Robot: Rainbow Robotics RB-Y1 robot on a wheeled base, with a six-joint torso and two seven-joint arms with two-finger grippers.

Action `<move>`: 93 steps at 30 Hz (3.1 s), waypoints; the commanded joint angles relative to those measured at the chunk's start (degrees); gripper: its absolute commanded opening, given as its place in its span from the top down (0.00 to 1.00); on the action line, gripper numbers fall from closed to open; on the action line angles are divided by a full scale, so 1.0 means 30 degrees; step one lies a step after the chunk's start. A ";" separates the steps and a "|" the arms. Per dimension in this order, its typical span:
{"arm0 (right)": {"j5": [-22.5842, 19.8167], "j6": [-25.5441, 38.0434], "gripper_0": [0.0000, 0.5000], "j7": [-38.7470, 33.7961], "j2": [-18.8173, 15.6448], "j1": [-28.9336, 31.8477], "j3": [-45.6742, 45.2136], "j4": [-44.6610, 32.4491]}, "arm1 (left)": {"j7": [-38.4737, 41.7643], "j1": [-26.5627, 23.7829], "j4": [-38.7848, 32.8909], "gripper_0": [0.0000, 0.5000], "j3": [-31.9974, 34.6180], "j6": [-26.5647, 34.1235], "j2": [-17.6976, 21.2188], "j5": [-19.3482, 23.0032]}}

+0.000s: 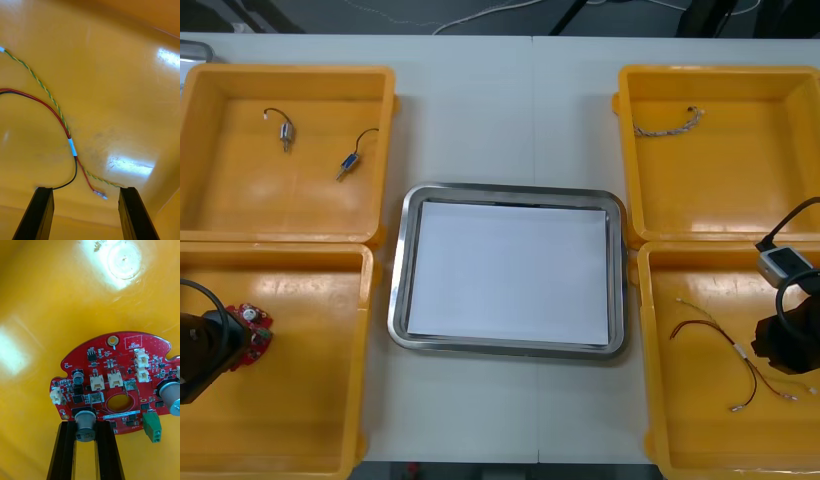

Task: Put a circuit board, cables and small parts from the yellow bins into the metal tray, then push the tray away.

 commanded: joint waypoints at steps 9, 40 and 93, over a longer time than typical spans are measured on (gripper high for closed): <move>-0.0588 -0.1947 0.00 0.4492 0.0576 -0.0344 -0.0595 0.2287 | -0.1259 0.0834 -0.0244 0.00 0.0337 -0.0157 0.0772 0.0345; 0.1316 -0.2474 0.00 0.6777 0.2539 0.0828 -0.0390 0.2932 | 0.5187 -0.2066 -0.3583 0.00 -0.0835 0.3417 0.0332 0.0199; 0.1902 -0.2621 1.00 0.6894 0.3183 0.0389 -0.0449 0.2521 | 0.3487 -0.2008 0.0489 1.00 -0.3150 -0.1446 0.0098 -0.1559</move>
